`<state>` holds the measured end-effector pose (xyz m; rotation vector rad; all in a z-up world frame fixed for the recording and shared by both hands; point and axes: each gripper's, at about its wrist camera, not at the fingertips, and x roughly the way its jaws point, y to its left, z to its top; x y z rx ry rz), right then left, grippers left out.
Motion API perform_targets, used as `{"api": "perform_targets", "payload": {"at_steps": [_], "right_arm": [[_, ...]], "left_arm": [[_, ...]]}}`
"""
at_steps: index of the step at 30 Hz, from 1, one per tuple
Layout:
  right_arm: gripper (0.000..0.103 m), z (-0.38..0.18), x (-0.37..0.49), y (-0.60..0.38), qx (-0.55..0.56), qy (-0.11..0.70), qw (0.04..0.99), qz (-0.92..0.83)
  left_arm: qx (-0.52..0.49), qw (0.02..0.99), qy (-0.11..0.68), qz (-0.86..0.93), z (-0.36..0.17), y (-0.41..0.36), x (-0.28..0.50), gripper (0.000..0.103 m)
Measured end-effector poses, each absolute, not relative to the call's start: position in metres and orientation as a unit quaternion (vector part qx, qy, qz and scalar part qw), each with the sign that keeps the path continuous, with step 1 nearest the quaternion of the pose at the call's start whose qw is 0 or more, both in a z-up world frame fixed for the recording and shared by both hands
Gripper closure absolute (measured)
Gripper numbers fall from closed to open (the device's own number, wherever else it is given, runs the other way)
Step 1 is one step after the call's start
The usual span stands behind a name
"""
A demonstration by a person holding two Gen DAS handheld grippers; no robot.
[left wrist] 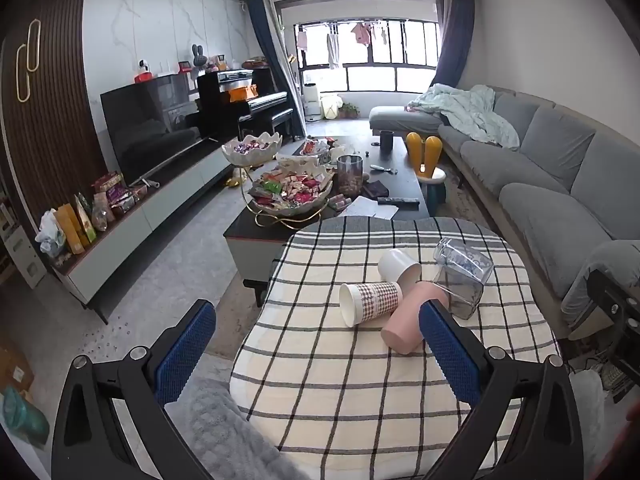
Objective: Flip cup upside down
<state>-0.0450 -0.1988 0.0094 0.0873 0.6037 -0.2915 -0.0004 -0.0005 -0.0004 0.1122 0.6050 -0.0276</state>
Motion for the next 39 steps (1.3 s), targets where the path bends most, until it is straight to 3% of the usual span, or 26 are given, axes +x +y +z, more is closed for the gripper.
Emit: {"api": "perform_targets", "payload": {"at_steps": [39], "right_arm": [[0.0, 0.0091, -0.0476, -0.1978, 0.05, 0.293, 0.944, -0.141]], "left_arm": [[0.051, 0.949, 0.311, -0.017, 0.0007, 0.0025, -0.0034, 0.0]]}}
